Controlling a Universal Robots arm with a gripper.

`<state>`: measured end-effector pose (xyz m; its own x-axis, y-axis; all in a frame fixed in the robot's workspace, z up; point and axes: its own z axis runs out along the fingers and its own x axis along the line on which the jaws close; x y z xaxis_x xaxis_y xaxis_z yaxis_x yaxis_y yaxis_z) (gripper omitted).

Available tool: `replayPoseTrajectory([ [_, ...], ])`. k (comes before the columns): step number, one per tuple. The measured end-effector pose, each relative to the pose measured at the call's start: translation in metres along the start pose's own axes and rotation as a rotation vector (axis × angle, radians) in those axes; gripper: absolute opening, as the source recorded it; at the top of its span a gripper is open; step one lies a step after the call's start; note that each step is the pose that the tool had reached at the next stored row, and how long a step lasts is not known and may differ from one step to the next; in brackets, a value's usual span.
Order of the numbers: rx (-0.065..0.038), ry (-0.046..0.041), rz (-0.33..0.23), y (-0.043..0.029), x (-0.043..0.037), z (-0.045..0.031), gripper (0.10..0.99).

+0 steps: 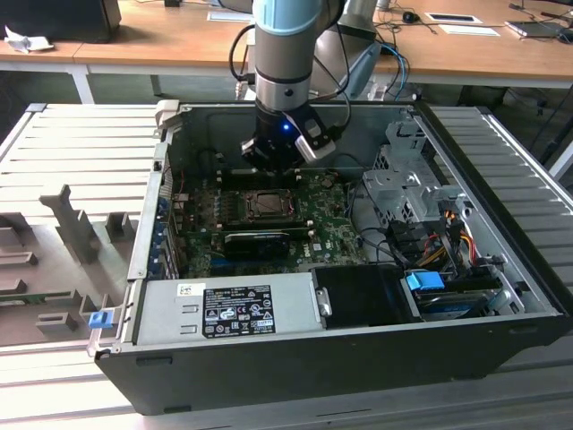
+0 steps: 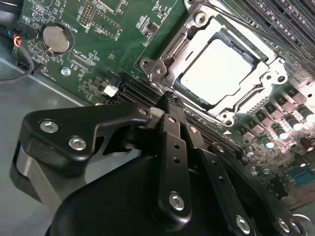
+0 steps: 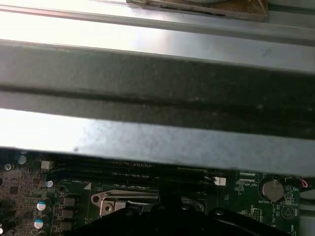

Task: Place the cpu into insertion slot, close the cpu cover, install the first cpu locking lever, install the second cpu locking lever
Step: 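Install the second cpu locking lever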

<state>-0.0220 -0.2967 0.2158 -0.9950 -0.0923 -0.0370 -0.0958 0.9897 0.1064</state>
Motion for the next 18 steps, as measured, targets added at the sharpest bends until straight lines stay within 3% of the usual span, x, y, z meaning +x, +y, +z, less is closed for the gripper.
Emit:
replayPoseTrajectory([
  [2,0.000,-0.0001,0.000,-0.0064,0.0006,-0.0006,0.106],
  [5,0.000,-0.0001,0.000,-0.0067,0.0006,-0.0053,0.106],
  [9,0.000,-0.0001,0.000,-0.0053,0.0000,-0.0191,0.106],
  [18,0.000,-0.0001,0.000,-0.0131,0.0008,-0.0199,0.106],
])
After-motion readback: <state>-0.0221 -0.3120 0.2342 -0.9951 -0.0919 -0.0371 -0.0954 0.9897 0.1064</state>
